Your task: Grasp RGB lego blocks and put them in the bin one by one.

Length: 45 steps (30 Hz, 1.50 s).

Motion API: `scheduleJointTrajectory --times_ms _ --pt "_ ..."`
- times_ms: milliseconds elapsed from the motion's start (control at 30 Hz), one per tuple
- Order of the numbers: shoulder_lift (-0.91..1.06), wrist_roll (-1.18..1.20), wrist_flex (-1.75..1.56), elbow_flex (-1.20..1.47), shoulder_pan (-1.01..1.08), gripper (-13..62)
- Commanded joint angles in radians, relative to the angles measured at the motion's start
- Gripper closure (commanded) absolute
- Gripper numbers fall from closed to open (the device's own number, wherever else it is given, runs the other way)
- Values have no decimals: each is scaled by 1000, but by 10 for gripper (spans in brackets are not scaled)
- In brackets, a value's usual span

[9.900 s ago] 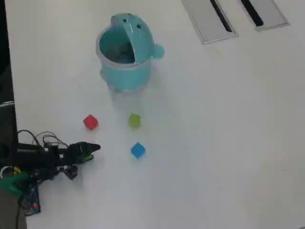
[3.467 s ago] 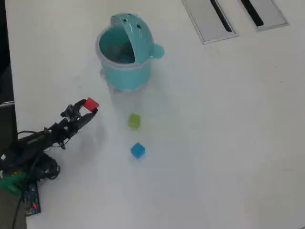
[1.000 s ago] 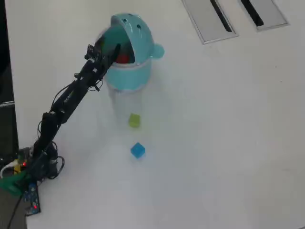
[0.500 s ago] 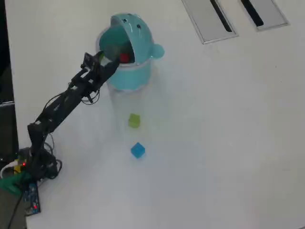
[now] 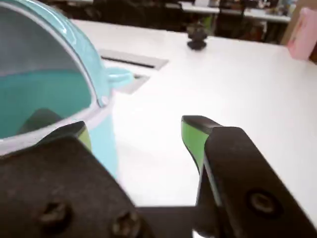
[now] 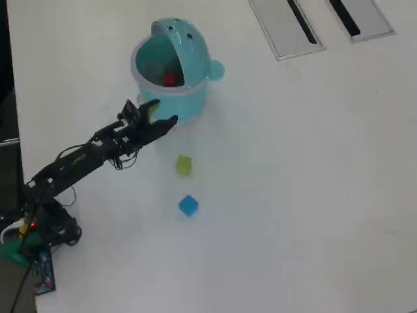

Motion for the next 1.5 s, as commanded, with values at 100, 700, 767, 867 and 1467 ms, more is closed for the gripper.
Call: scheduleJointTrajectory --times_ms 100,700,767,867,1467 --pt "92 2 31 32 44 156" --pt "104 2 103 318 60 154" --pt "74 2 77 322 66 154" --pt "26 3 64 321 78 154" --pt "-249 -63 -97 249 132 152"
